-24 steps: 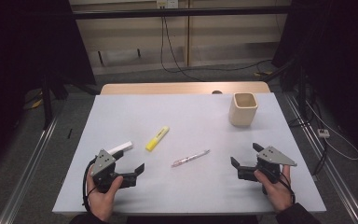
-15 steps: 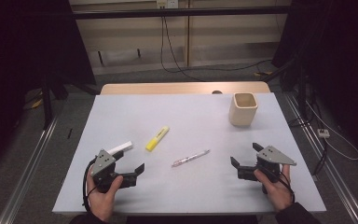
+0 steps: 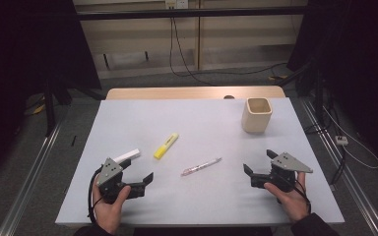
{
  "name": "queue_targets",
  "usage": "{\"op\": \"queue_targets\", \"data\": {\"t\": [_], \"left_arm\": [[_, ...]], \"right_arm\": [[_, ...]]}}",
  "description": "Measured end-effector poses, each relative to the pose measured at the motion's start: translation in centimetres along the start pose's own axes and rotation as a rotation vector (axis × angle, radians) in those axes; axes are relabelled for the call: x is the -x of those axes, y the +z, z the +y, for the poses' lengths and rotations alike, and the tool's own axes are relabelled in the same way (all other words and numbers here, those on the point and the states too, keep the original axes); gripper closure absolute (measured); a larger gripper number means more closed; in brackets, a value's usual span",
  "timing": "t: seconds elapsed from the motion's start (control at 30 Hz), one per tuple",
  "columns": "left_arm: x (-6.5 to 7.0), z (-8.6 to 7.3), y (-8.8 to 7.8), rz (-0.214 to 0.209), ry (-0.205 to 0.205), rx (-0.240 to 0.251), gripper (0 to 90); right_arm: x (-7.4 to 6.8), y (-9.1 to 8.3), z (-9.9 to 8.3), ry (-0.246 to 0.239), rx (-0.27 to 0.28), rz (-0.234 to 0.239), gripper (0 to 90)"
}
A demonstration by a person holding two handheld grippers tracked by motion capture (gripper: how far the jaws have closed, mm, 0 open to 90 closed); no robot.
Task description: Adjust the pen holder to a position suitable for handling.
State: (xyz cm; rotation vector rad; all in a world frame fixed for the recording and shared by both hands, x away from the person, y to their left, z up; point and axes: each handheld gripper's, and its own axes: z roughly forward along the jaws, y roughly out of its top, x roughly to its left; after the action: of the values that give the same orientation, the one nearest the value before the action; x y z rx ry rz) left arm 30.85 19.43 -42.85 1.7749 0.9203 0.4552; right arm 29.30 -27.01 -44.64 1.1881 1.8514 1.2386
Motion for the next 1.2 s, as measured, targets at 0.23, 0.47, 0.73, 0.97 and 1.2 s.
{"op": "queue_targets", "data": {"t": [0.23, 0.47, 0.73, 0.97, 1.2], "left_arm": [[0.0, 0.0, 0.1, -0.002, -0.011, 0.0, 5.7], [0.0, -0.1, 0.1, -0.007, -0.001, -0.009, 5.7], [0.0, -0.2, -0.2, -0.007, 0.004, -0.01, 5.7], [0.0, -0.2, -0.1, -0.007, 0.002, -0.013, 5.7], [0.0, -0.3, -0.2, -0.009, 0.004, -0.018, 5.7]], "right_arm": [[0.5, 0.0, 0.6, 0.018, -0.025, 0.01, 4.4], [1.4, 0.4, 1.6, 0.009, -0.059, -0.008, 3.9], [2.5, 1.3, 3.2, 0.011, -0.082, -0.006, 4.7], [4.1, 1.8, 4.9, 0.027, -0.104, -0.013, 5.2], [5.1, 1.9, 6.1, 0.031, -0.127, 0.007, 5.8]]}}
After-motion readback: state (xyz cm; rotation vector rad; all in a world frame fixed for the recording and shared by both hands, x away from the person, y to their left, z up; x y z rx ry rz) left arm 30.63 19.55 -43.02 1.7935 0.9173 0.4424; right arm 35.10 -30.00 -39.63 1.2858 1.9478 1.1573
